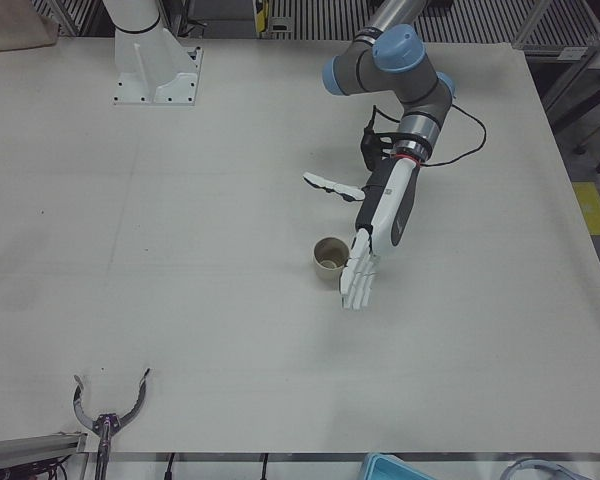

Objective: Pour water
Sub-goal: 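Move the left hand toward the beige cup nearest it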

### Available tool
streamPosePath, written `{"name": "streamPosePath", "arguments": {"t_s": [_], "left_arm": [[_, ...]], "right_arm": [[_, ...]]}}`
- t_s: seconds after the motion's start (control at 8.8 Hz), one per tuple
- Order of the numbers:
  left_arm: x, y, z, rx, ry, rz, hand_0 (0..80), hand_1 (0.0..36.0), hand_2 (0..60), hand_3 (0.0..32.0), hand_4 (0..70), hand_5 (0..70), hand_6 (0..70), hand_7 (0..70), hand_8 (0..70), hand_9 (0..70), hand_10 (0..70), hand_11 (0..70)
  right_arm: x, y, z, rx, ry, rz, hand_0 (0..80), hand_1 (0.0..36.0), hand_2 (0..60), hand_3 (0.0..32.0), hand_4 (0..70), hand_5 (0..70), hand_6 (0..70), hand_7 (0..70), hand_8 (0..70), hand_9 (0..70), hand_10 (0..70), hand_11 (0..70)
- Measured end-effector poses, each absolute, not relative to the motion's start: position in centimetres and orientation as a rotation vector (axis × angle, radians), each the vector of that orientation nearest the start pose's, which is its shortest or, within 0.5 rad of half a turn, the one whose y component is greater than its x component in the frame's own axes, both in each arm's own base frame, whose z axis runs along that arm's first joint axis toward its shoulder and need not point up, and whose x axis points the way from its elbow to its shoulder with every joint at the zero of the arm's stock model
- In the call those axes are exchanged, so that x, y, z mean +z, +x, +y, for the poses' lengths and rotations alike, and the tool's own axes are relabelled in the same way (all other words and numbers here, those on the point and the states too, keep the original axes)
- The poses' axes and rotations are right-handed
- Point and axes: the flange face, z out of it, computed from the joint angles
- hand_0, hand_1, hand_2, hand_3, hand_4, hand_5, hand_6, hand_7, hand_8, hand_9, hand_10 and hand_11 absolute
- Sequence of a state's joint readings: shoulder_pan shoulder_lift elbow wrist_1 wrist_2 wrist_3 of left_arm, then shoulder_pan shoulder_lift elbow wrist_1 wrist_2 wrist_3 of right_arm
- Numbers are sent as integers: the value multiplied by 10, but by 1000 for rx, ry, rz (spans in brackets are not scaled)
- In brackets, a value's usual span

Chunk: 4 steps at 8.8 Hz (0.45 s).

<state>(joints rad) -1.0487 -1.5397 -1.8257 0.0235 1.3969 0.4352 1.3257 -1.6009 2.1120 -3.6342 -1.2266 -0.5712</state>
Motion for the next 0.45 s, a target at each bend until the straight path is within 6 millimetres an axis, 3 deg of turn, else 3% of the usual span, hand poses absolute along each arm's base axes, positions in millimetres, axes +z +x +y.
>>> {"name": "streamPosePath", "arguments": {"t_s": [0.11,0.23,0.45], "left_arm": [[605,102,-484,-1620,117,2134,468,103,0,194,0,0,0,0,0,17,0,3],[631,93,-472,-1601,181,2140,471,106,0,172,0,0,0,0,0,16,0,6],[681,90,-462,-1584,227,2126,477,113,0,178,0,0,0,0,0,13,0,7]], "right_arm": [[494,59,-453,-2397,-818,2370,411,74,22,0,1,16,0,0,0,0,0,0],[494,58,-453,-2399,-818,2371,415,76,23,0,6,21,0,0,0,0,0,0],[495,58,-452,-2406,-819,2368,416,76,20,0,8,24,0,0,0,0,0,0]]}}
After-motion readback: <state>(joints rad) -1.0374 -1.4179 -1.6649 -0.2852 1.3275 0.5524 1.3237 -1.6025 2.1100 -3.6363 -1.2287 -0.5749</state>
